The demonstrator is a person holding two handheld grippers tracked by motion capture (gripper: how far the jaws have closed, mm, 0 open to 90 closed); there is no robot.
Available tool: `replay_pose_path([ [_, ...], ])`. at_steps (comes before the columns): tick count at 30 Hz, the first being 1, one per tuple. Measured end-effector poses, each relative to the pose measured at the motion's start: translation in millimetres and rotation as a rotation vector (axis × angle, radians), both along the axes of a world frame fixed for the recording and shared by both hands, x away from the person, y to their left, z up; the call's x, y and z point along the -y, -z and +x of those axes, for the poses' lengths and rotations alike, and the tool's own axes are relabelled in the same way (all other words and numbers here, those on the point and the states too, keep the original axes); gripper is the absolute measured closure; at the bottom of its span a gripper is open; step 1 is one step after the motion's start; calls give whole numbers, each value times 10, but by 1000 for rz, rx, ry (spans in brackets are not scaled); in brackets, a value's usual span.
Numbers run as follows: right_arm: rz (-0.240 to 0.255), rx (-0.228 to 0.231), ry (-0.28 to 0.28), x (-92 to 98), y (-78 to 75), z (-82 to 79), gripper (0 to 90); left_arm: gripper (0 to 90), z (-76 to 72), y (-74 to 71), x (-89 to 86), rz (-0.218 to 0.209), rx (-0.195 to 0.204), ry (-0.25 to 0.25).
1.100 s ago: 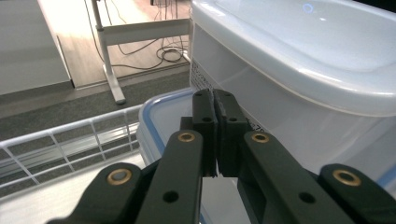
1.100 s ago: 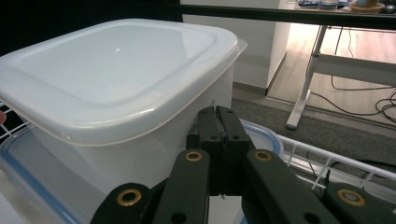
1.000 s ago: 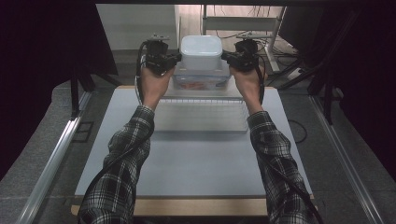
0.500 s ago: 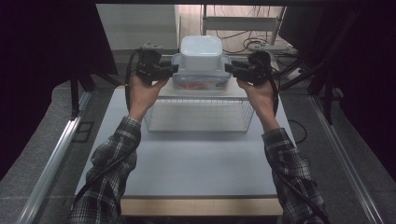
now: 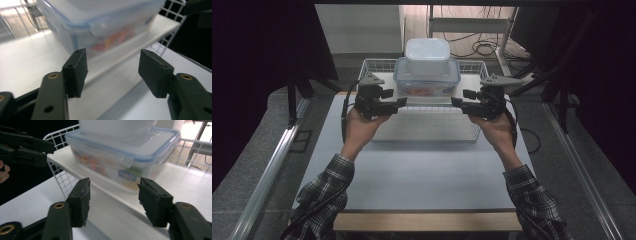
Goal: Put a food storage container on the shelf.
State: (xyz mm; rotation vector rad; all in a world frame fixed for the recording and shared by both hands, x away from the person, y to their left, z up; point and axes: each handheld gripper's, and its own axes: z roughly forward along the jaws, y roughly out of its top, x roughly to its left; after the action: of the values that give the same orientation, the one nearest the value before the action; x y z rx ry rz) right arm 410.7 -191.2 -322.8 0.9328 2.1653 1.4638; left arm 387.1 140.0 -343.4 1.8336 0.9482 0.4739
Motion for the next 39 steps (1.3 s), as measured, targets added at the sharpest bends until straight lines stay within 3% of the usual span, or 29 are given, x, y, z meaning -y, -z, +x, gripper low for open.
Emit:
replay_pose_path([
  [14,-46,-13,-48,-36,308,-232,315,250,-241,344,85,20,-23,60],
  [20,-81,-24,-58,-50,497,-264,265,211,-290,543,102,48,-44,73],
  [28,-109,-35,-63,-47,728,-289,191,164,-373,745,117,43,-59,97],
  [39,-130,-59,-60,20,970,-314,106,86,-432,1053,150,41,-128,129],
])
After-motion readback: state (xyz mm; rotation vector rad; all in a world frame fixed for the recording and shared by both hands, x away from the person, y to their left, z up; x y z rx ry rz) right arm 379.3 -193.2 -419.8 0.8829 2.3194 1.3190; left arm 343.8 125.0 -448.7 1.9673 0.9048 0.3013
